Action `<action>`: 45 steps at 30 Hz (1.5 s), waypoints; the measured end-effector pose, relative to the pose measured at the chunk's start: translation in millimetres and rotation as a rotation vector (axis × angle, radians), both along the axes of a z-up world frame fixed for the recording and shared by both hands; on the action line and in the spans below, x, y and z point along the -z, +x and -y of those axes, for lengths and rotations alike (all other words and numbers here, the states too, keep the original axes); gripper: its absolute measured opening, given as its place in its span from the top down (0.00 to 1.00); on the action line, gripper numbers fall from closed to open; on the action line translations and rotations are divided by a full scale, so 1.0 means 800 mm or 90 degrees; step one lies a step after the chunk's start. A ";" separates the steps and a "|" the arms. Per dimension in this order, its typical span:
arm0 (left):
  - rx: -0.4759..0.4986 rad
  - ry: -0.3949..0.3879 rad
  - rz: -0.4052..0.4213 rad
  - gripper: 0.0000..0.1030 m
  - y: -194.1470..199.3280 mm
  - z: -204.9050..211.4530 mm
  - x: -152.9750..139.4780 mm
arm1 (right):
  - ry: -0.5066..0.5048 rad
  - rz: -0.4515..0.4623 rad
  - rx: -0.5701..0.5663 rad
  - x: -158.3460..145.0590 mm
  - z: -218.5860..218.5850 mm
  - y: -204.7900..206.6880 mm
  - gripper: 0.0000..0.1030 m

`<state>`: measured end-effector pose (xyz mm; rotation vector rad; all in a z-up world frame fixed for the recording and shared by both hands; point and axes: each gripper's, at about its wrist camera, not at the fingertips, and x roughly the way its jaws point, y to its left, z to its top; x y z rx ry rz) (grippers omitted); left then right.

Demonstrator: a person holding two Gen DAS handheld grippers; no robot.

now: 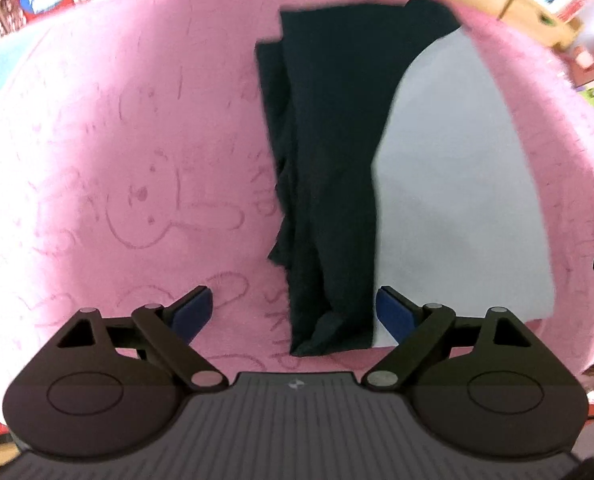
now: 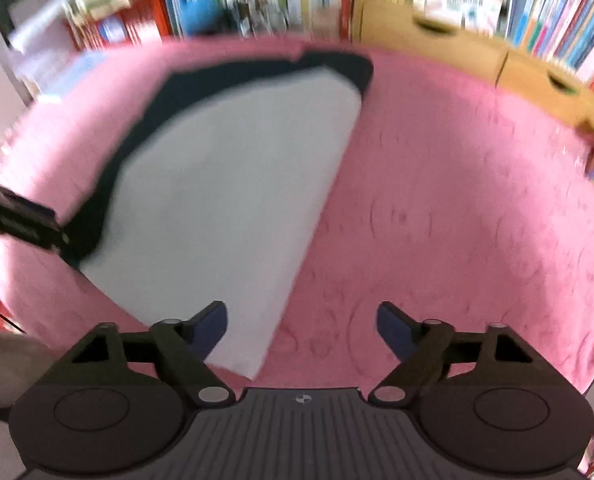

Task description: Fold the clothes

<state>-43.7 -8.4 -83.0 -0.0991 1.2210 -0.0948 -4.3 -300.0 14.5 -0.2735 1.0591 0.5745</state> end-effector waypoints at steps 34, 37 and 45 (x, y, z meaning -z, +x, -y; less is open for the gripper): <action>0.080 -0.011 0.088 0.00 -0.026 0.067 -0.070 | 0.056 -0.048 -0.057 -0.004 -0.039 -0.033 0.00; 0.082 -0.008 0.085 0.00 -0.028 0.070 -0.070 | 0.053 -0.046 -0.049 -0.004 -0.039 -0.034 0.00; 0.083 -0.003 0.076 0.00 -0.029 0.074 -0.069 | 0.049 -0.034 -0.035 -0.005 -0.035 -0.036 0.00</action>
